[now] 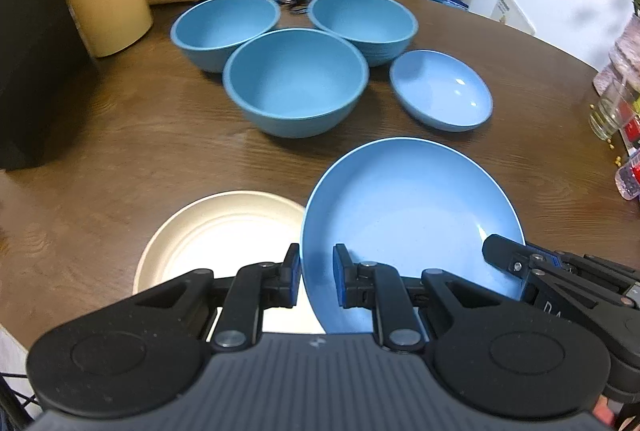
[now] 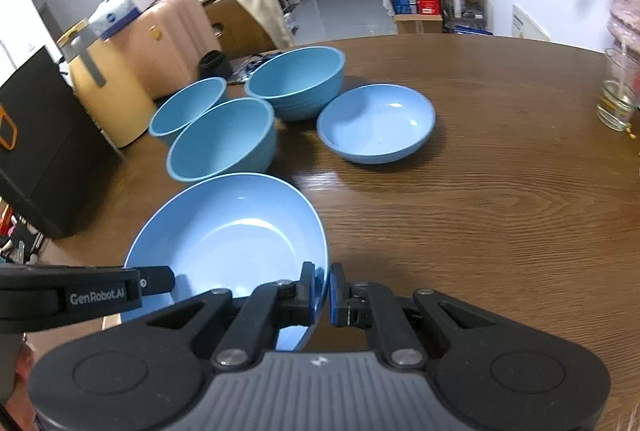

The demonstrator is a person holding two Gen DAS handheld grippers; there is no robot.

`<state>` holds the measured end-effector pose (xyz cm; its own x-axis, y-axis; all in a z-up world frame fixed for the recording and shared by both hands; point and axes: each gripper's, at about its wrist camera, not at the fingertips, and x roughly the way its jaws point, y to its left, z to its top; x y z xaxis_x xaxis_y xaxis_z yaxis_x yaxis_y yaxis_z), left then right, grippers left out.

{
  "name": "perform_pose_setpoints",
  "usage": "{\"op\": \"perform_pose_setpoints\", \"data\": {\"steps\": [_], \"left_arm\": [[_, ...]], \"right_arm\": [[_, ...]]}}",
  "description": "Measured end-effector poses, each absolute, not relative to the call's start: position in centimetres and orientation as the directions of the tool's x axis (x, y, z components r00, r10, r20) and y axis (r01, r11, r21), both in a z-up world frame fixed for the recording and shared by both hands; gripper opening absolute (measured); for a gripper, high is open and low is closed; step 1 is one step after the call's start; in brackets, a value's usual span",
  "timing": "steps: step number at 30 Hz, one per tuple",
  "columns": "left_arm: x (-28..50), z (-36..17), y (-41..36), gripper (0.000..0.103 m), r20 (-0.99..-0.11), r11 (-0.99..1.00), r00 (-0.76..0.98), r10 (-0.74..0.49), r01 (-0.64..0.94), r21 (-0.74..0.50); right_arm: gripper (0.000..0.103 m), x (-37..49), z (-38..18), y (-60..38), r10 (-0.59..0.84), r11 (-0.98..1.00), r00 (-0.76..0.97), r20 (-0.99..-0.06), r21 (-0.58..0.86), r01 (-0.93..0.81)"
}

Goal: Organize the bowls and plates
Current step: 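Lower the light-blue plate onto the cream plate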

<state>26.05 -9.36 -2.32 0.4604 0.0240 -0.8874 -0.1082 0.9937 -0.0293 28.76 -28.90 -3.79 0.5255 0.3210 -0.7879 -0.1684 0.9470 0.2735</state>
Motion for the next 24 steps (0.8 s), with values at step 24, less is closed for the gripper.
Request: {"op": "perform_pose_setpoints", "data": {"steps": [24], "left_arm": [[23.2, -5.6, 0.2, 0.017, -0.909, 0.979, 0.414, 0.055, -0.200, -0.032]], "right_arm": [[0.007, 26.1, -5.7, -18.9, 0.331, 0.937, 0.459, -0.824, 0.232, -0.260]]}}
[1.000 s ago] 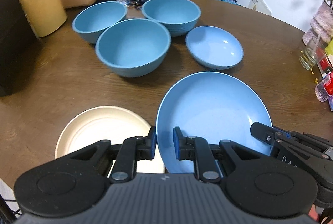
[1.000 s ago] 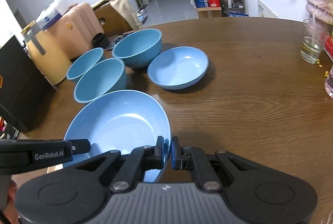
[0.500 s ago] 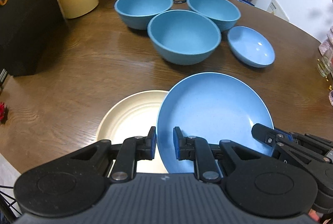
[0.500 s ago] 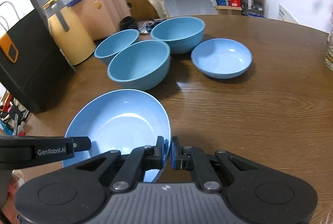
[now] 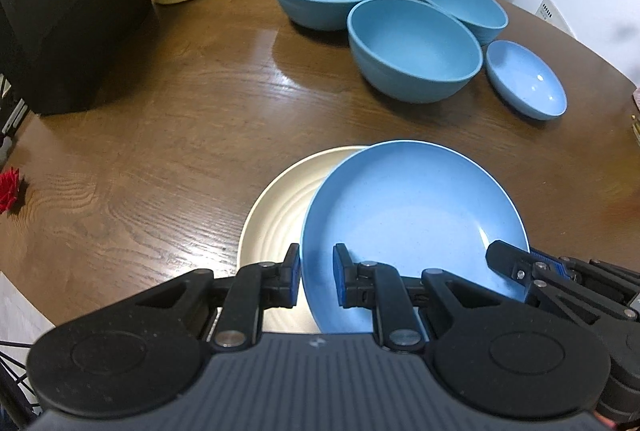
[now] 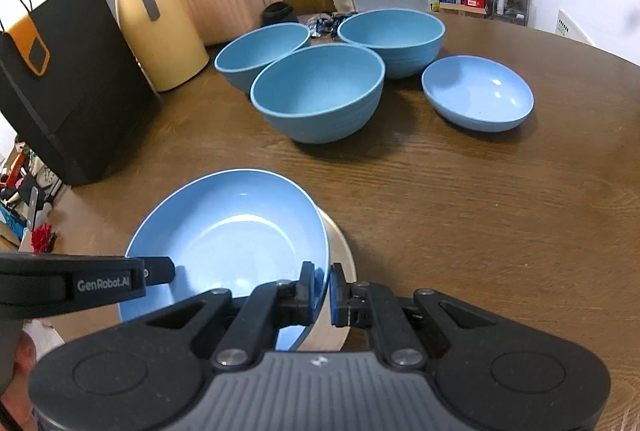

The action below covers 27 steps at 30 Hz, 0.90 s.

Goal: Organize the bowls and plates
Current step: 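Lower the light-blue plate onto the cream plate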

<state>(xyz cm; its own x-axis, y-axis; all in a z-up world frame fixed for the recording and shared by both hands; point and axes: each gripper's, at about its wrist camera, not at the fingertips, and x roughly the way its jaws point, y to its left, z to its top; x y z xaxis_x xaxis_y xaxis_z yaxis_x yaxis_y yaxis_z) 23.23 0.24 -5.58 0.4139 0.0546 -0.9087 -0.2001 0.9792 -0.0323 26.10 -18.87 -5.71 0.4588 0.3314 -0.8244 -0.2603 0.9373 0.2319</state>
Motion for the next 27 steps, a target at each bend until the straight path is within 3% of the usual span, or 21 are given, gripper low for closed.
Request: {"op": "perform_pose_setpoints", "data": {"steps": [27], "left_arm": [[24.4, -11.1, 2.4, 0.017, -0.932, 0.977, 0.360, 0.051, -0.212, -0.029]], "right_arm": [[0.007, 27.1, -10.1, -15.3, 0.272, 0.939, 0.414, -0.869, 0.146, -0.312]]}}
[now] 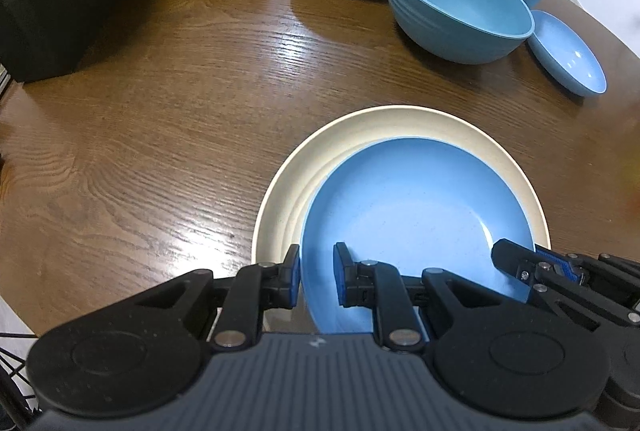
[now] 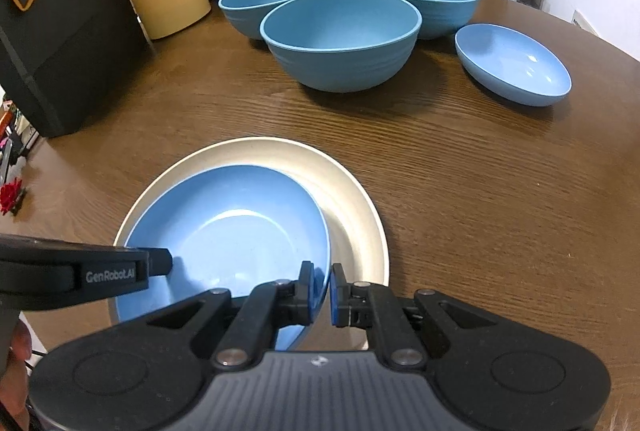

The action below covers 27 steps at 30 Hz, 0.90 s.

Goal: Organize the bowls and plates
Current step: 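Lower the light-blue plate onto the cream plate, then open both grippers to release the light-blue plate rim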

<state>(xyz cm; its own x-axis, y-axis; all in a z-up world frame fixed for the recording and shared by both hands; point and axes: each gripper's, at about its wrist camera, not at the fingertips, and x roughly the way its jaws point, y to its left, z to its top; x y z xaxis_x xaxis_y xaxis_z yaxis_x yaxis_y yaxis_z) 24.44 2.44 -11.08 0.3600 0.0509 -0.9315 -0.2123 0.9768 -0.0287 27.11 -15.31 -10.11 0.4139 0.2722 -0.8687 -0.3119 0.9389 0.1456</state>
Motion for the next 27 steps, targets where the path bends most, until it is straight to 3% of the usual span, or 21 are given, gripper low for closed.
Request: {"op": "perform_pose_setpoints", "data": {"steps": [13, 16, 18, 22, 25, 27], "left_arm": [[25.4, -11.4, 2.1, 0.022, -0.928, 0.987, 0.364, 0.076, -0.162, 0.017], [25.6, -11.3, 2.4, 0.031, -0.931, 0.988, 0.362, 0.054, -0.156, -0.003], [25.6, -11.1, 2.5, 0.049, -0.928, 0.988, 0.369, 0.051, -0.152, -0.007], [25.6, -10.3, 2.3, 0.066, -0.919, 0.990, 0.392, 0.048, -0.141, -0.009], [25.8, -9.8, 2.5, 0.071, -0.917, 0.989, 0.396, 0.039, -0.148, -0.022], [25.8, -9.5, 2.8, 0.083, -0.913, 0.986, 0.403, 0.059, -0.165, -0.009]], "right_arm": [[0.010, 28.3, -10.5, -14.6, 0.254, 0.936, 0.398, -0.881, 0.121, -0.329], [0.014, 28.4, -10.5, -14.6, 0.254, 0.937, 0.386, -0.887, 0.128, -0.324], [0.015, 28.4, -10.4, -14.6, 0.257, 0.937, 0.386, -0.886, 0.130, -0.325], [0.038, 28.4, -9.6, -15.0, 0.263, 0.938, 0.401, -0.877, 0.134, -0.320], [0.042, 28.4, -8.9, -15.5, 0.273, 0.937, 0.416, -0.867, 0.142, -0.319], [0.051, 28.3, -8.4, -15.7, 0.264, 0.942, 0.432, -0.862, 0.134, -0.309]]}}
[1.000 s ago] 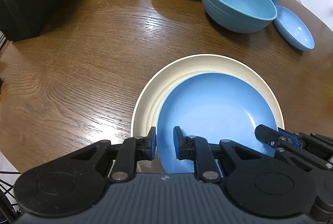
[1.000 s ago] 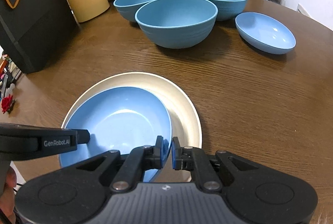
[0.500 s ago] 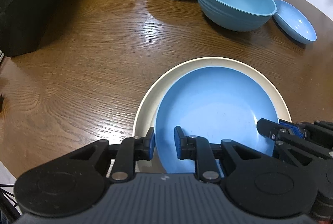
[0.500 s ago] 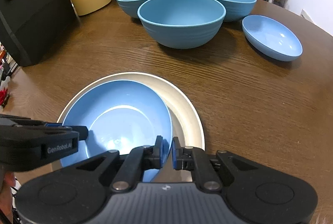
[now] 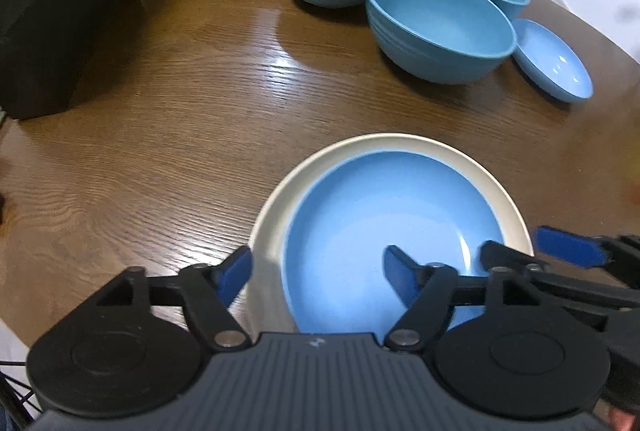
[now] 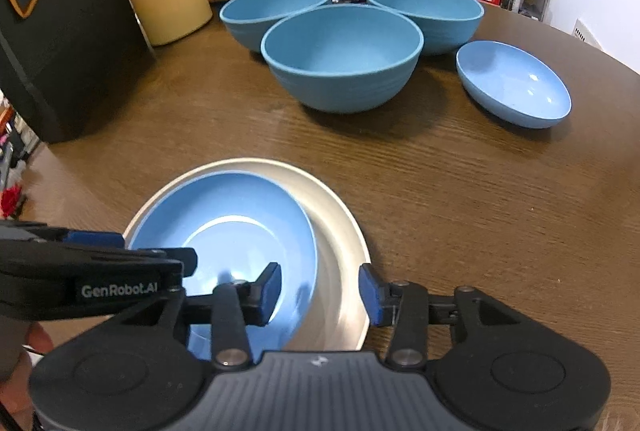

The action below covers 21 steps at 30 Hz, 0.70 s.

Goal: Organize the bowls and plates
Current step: 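Open both grippers to release the light-blue plate rim, then move both open grippers toward the second shallow light-blue plate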

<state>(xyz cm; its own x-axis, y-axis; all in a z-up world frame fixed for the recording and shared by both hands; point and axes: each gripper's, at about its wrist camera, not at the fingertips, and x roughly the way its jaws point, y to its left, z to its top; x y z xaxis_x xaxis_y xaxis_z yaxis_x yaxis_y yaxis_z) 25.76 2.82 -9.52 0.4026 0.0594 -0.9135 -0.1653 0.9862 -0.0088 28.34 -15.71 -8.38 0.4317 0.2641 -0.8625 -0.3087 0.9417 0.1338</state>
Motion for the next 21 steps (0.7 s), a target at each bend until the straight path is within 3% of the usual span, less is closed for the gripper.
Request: {"op": "perform_pose_setpoints", "data": {"steps": [4, 6, 8, 21], "left_arm": [[25.2, -8.7, 3.6, 0.092, -0.905, 0.982, 0.423, 0.055, -0.186, -0.027], [24.7, -8.3, 4.1, 0.103, -0.898, 0.977, 0.436, 0.062, -0.210, -0.034], [24.3, -7.9, 4.5, 0.103, -0.893, 0.973, 0.446, 0.055, -0.225, -0.052], [21.4, -6.2, 6.7, 0.103, -0.872, 0.952, 0.482, 0.085, -0.298, -0.072]], "right_arm": [[0.080, 28.2, -7.3, -16.7, 0.257, 0.947, 0.460, -0.850, 0.128, -0.293], [0.090, 28.0, -6.9, -17.2, 0.256, 0.950, 0.470, -0.845, 0.129, -0.286], [0.103, 27.8, -6.5, -17.5, 0.251, 0.951, 0.475, -0.843, 0.124, -0.283], [0.103, 27.2, -5.3, -18.8, 0.216, 0.963, 0.494, -0.842, 0.099, -0.252]]}}
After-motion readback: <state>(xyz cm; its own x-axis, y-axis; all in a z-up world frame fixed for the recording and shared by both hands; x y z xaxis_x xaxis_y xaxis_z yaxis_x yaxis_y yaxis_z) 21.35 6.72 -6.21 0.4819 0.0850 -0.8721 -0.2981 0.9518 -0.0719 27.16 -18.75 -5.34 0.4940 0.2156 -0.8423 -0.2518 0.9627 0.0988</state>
